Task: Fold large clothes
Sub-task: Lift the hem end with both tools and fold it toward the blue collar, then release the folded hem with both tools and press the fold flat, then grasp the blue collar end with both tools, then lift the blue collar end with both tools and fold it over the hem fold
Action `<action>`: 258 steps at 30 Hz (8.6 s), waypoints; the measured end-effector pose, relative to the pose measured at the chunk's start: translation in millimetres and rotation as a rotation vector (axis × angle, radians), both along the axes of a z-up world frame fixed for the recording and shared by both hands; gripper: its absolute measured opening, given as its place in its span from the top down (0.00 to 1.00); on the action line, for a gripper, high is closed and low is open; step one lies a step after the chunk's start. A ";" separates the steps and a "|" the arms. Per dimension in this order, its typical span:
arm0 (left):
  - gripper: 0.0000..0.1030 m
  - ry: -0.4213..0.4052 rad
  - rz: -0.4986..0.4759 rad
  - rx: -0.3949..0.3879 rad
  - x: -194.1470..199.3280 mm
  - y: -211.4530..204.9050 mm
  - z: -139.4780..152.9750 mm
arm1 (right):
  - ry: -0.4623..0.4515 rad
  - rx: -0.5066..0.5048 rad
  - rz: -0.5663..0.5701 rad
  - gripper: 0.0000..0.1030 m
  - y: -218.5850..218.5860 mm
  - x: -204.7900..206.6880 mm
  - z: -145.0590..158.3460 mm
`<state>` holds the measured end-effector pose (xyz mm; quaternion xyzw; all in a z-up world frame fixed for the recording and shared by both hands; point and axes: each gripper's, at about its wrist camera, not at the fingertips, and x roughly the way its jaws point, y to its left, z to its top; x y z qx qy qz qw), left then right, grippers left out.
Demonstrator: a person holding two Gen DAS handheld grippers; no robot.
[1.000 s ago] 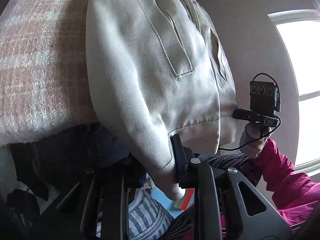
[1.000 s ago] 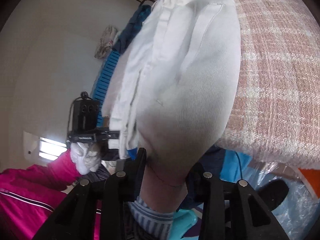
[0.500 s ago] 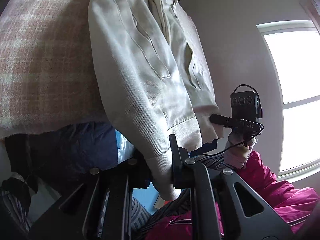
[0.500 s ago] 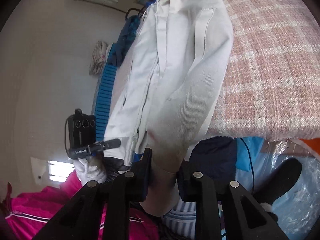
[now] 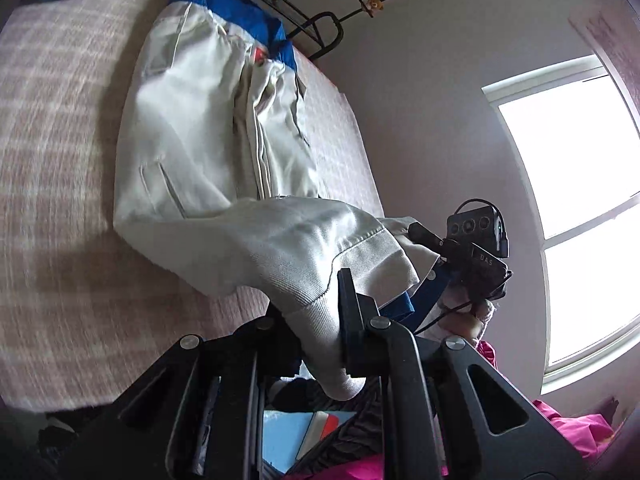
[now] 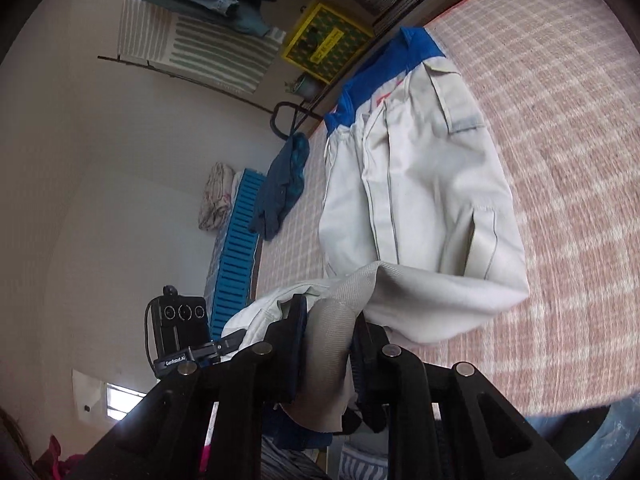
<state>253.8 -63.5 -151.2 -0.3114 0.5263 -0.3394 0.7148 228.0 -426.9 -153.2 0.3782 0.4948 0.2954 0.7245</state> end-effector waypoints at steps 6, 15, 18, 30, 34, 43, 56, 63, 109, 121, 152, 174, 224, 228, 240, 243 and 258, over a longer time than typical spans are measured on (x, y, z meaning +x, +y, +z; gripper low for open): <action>0.88 0.020 0.048 0.043 51.5 0.8 -15.0 | -0.036 -0.157 -0.036 0.82 13.8 46.7 -0.8; 0.88 0.046 0.080 0.072 101.7 -4.4 -48.1 | 0.043 -0.166 -0.070 0.82 6.0 88.8 -42.1; 0.87 0.069 0.105 0.059 112.7 -1.4 -61.8 | 0.075 -0.187 -0.076 0.79 5.4 98.0 -54.7; 0.57 0.101 0.134 -0.005 134.7 7.2 -60.6 | 0.096 -0.001 -0.134 0.33 -18.0 104.6 -54.8; 0.45 0.040 0.181 -0.006 139.0 20.5 -41.3 | 0.031 -0.043 -0.153 0.33 -28.4 101.2 -38.6; 0.44 -0.054 0.122 0.205 122.3 27.9 -45.5 | -0.205 -0.587 0.023 0.41 20.9 82.4 -14.0; 0.52 -0.106 0.163 0.284 128.7 19.6 -46.6 | -0.476 -0.625 0.239 0.66 131.2 73.6 11.5; 0.52 -0.269 0.114 0.351 106.8 -3.1 -18.3 | -0.284 -0.733 0.234 0.70 144.0 127.0 -43.8; 0.70 -0.196 0.104 0.339 111.1 37.7 -35.2 | -0.325 -0.752 -0.006 0.65 47.7 70.7 -5.4; 0.63 -0.164 0.014 0.614 73.7 9.8 -88.8 | -0.262 -0.969 0.126 0.66 74.9 88.7 -57.4; 0.49 -0.259 0.165 0.442 328.8 35.9 35.6 | -0.326 -0.737 -0.004 0.49 4.1 242.2 68.8; 0.43 -0.091 0.144 0.559 513.8 -21.4 -98.5 | -0.156 -0.806 0.006 0.48 39.0 436.7 -66.6; 0.99 -0.547 0.108 0.501 168.7 -36.9 84.5 | -0.427 -0.796 -0.043 0.98 52.8 126.7 112.7; 0.99 -0.528 0.106 0.495 121.3 -27.7 62.9 | -0.421 -0.808 -0.010 0.98 56.2 75.0 93.4; 0.99 -0.418 -0.016 0.602 30.6 -35.0 -27.1 | -0.278 -0.864 0.039 0.98 39.6 -10.4 18.7; 0.97 -0.438 -0.033 0.620 16.0 -31.1 -28.8 | -0.264 -0.864 0.057 0.98 31.9 -23.1 12.2; 0.45 -0.107 0.205 0.238 53.7 59.5 -34.5 | -0.152 -0.437 -0.074 0.36 -25.5 -16.8 -5.8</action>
